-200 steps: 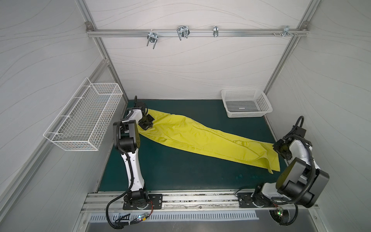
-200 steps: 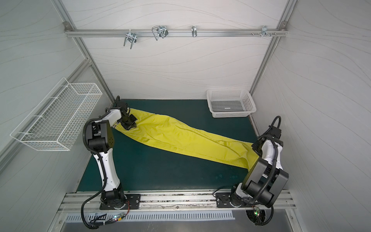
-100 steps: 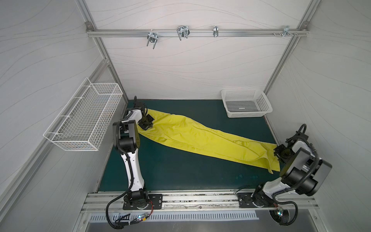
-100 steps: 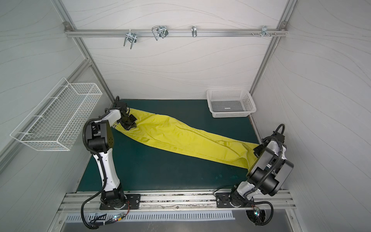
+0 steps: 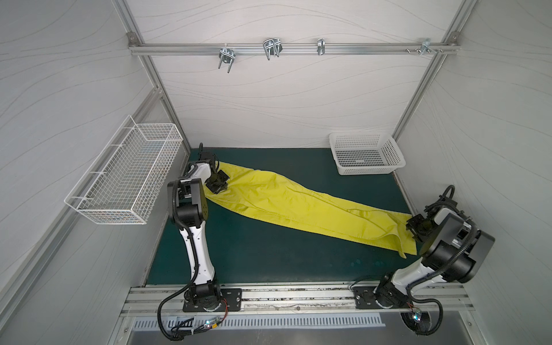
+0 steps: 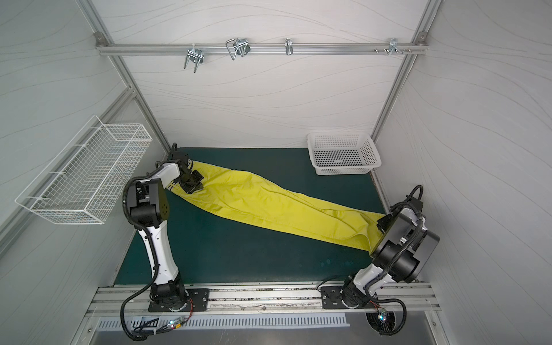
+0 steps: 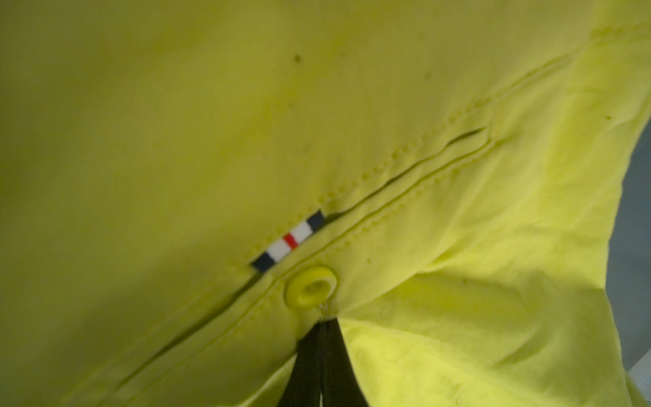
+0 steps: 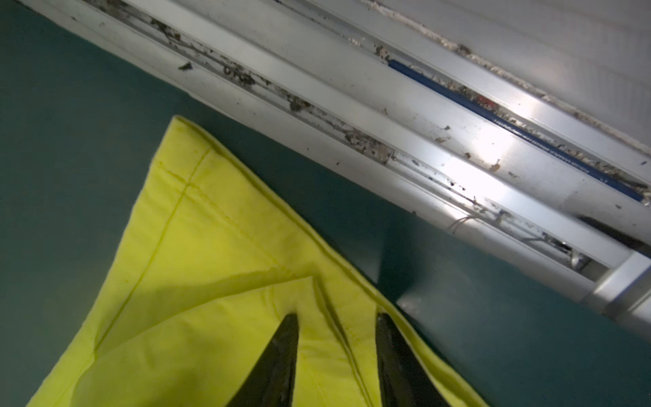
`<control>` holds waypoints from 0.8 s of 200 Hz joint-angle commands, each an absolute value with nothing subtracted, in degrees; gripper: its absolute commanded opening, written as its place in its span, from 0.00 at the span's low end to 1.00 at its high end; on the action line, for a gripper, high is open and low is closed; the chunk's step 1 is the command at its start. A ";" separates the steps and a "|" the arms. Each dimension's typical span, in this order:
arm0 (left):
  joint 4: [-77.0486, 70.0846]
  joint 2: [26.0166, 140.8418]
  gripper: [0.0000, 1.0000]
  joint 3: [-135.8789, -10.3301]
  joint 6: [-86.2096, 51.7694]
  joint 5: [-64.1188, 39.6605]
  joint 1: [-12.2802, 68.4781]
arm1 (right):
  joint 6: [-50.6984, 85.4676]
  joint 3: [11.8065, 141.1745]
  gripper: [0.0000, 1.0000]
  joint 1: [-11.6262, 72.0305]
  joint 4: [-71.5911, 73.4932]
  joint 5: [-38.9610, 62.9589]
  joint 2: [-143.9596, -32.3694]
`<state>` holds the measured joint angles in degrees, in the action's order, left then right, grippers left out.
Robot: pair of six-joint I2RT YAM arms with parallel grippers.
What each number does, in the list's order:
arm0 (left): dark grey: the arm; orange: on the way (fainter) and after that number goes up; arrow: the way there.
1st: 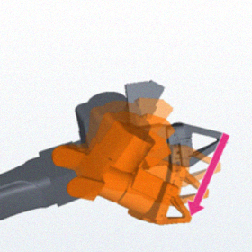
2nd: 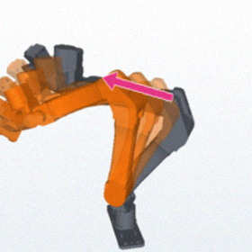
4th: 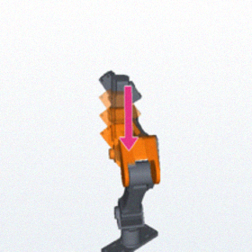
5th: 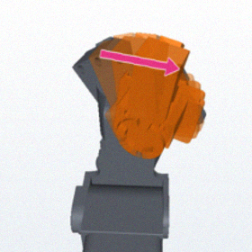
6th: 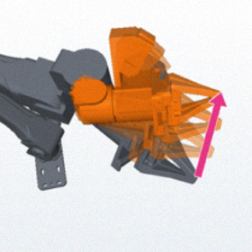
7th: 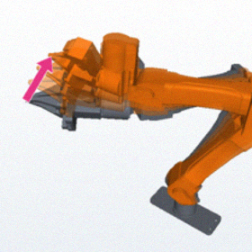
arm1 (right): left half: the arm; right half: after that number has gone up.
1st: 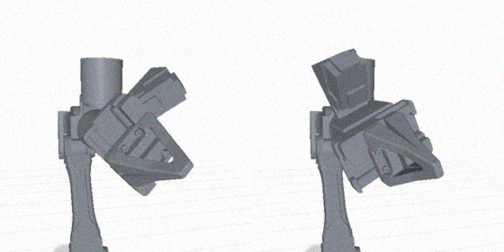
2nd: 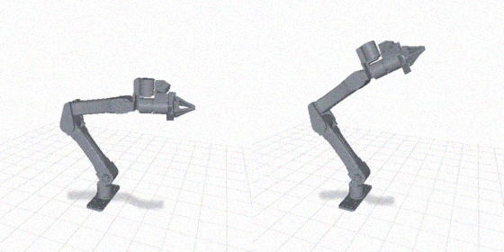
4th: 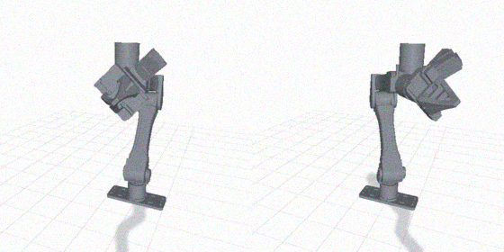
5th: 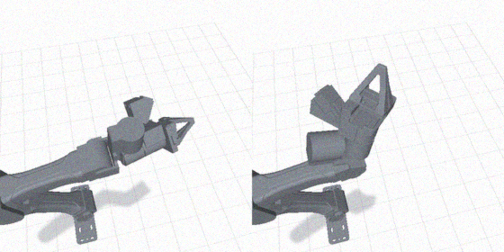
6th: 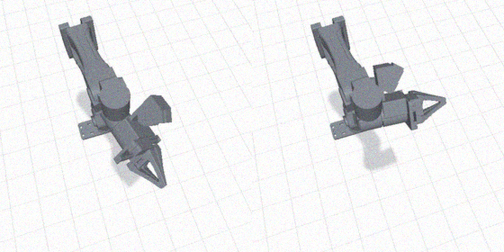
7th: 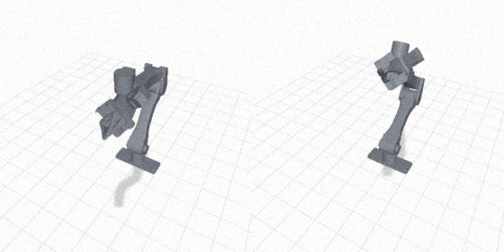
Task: Roll up the long pants
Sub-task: Fold the long pant at the center of the board.
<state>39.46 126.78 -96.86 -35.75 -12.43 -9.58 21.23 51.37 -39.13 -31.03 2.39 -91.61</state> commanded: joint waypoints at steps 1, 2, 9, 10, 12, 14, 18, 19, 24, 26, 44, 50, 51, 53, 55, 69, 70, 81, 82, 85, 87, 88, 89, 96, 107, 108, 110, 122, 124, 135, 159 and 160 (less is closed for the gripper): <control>41.32 127.62 0.00 -95.53 -35.07 -10.11 -10.09 | 22.10 53.10 0.39 -39.24 -29.86 3.17 -93.24; 41.31 127.64 0.00 -95.53 -35.07 -10.11 -10.09 | 22.13 53.09 0.39 -39.22 -29.87 3.17 -93.25; 41.31 127.67 0.00 -95.54 -35.07 -10.09 -10.19 | 22.40 53.23 0.38 -39.05 -29.52 3.36 -93.56; 41.31 127.69 0.00 -95.49 -35.07 -10.05 -10.19 | 22.41 53.25 0.38 -38.99 -29.48 3.39 -93.58; 41.26 127.64 0.00 -95.50 -35.07 -10.03 -10.15 | 22.41 53.26 0.38 -38.97 -29.34 3.51 -93.71; 41.30 127.67 0.00 -95.51 -35.11 -9.98 -10.14 | 22.46 53.30 0.38 -38.83 -29.24 3.58 -93.76; 41.30 127.65 0.00 -95.51 -35.01 -9.86 -10.18 | 22.51 53.39 0.38 -38.70 -29.13 3.59 -93.83; 41.30 127.64 0.00 -95.52 -35.00 -9.85 -10.19 | 22.55 53.41 0.39 -38.60 -29.11 3.55 -93.98; 41.31 127.70 0.00 -95.53 -35.02 -9.85 -10.24 | 22.71 53.56 0.39 -38.19 -28.96 3.18 -94.14; 41.35 127.70 0.00 -95.54 -34.99 -9.85 -10.23 | 22.68 53.64 0.38 -38.05 -28.93 2.97 -94.27; 41.40 127.68 0.00 -95.53 -34.74 -9.60 -10.30 | 22.84 54.70 0.32 -36.56 -29.06 1.76 -95.49; 41.49 127.62 0.00 -95.54 -34.72 -9.49 -10.39 | 22.81 55.02 0.30 -36.20 -29.01 1.72 -95.94; 41.49 127.66 0.00 -95.54 -34.72 -9.40 -10.38 | 22.83 55.07 0.29 -36.16 -28.96 1.74 -96.05; 41.48 127.63 0.00 -95.49 -34.67 -9.38 -10.37 | 22.85 55.14 0.28 -36.07 -28.95 1.71 -96.24; 41.51 127.66 0.00 -95.48 -34.66 -9.33 -10.46 | 22.82 55.23 0.27 -35.98 -28.92 1.65 -96.37; 41.59 127.63 0.00 -95.52 -34.63 -9.29 -10.64 | 22.81 55.63 0.17 -35.37 -28.69 1.48 -97.05; 41.58 127.67 0.00 -95.49 -34.63 -9.30 -10.64 | 22.83 55.63 0.16 -35.35 -28.67 1.49 -97.04; 41.57 127.64 0.00 -95.48 -34.60 -9.14 -10.71 | 22.89 55.64 0.06 -35.09 -28.50 1.07 -97.27; 41.57 127.63 0.00 -95.46 -34.57 -9.10 -10.76 | 22.92 55.64 0.05 -35.12 -28.49 1.02 -97.28; 41.58 127.66 0.00 -95.48 -34.54 -9.14 -10.75 | 22.94 55.64 0.03 -35.00 -28.34 0.98 -97.29; 41.62 127.63 0.00 -95.48 -34.54 -9.14 -10.75 | 22.96 55.63 0.01 -34.98 -28.31 0.97 -97.29; 41.64 127.67 0.00 -95.46 -34.59 -9.14 -10.78 | 22.95 55.63 0.01 -34.98 -28.31 1.01 -97.29; 41.65 127.64 0.00 -95.46 -34.56 -9.14 -10.80 | 22.99 55.63 0.00 -34.98 -28.26 1.03 -97.29; 41.57 127.63 0.00 -95.38 -34.54 -9.07 -10.81 | 22.97 55.56 0.00 -34.98 -28.22 0.93 -97.12; 41.57 127.71 0.00 -95.41 -34.54 -8.98 -10.85 | 22.98 55.55 0.00 -34.98 -28.33 0.28 -96.65; 41.57 127.71 0.00 -95.43 -34.58 -9.02 -10.88 | 22.96 55.55 0.00 -34.98 -28.36 0.27 -96.58; 41.64 127.71 0.00 -95.38 -34.55 -9.02 -10.89 | 22.94 55.55 0.00 -35.02 -28.34 0.13 -96.48; 41.74 127.84 0.00 -95.40 -34.54 -9.14 -10.90 | 22.94 55.55 0.00 -34.98 -28.68 -0.64 -95.24; 41.72 127.83 0.00 -95.37 -34.48 -9.07 -10.90 | 22.94 55.57 0.00 -34.98 -28.66 -0.80 -94.94; 41.74 127.71 0.00 -95.43 -34.50 -8.90 -10.90 | 22.94 55.83 0.00 -35.02 -29.18 -1.68 -93.52; 41.73 127.66 0.00 -95.21 -34.37 -8.94 -10.97 | 22.70 58.05 0.00 -35.03 -30.90 -3.07 -90.76; 41.74 127.64 0.00 -95.20 -34.41 -8.91 -10.98 | 22.64 58.20 0.00 -35.05 -31.01 -3.12 -90.69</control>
<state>39.40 126.78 -96.79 -35.55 -12.49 -9.74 22.68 55.29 -35.24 -29.23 -0.64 -94.50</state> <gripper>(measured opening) 0.050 0.060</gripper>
